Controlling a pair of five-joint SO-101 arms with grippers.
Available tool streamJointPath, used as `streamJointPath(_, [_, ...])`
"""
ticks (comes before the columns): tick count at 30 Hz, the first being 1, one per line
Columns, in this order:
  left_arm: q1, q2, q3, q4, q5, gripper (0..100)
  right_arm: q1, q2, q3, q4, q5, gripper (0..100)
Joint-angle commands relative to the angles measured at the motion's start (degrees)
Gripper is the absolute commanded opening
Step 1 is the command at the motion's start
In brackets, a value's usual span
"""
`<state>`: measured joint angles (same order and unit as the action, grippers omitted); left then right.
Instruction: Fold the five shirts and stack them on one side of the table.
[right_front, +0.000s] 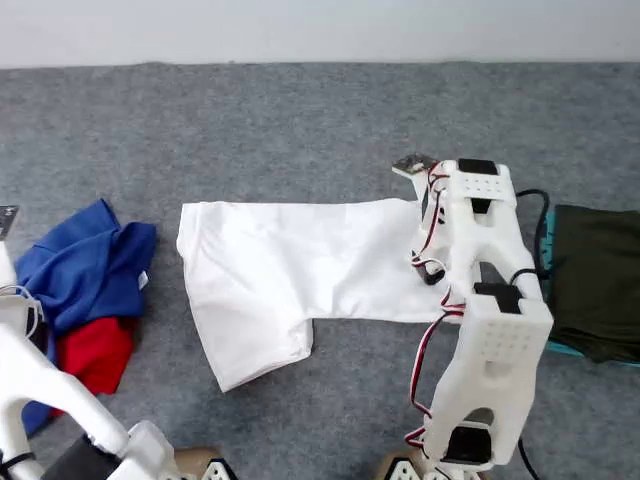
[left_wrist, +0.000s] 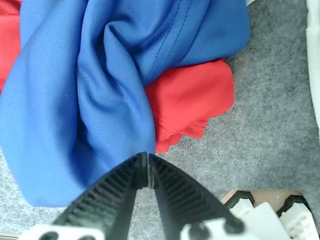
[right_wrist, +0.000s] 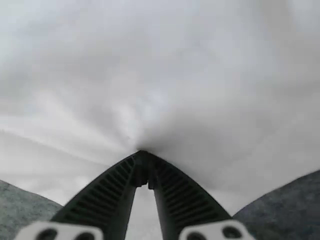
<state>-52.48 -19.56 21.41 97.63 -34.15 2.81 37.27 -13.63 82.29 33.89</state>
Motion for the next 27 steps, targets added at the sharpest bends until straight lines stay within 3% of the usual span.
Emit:
streamJointPath(1, [0.2, -2.0, -1.8, -0.5, 0.1, 2, 3.3, 2.4, -6.6, -1.5, 1.6, 0.9])
streamJointPath(7, [0.2, -2.0, -1.8, -0.5, 0.1, 2, 3.3, 6.1, -19.2, 3.1, 1.6, 1.0])
streamJointPath(17, [0.2, -2.0, -1.9, -0.5, 0.1, 2, -1.8, 6.5, -31.5, 19.8, 1.4, 0.9])
streamJointPath(27, [0.2, -2.0, -1.9, -0.5, 0.1, 2, 4.2, -1.8, -18.2, 20.8, -0.7, 1.3])
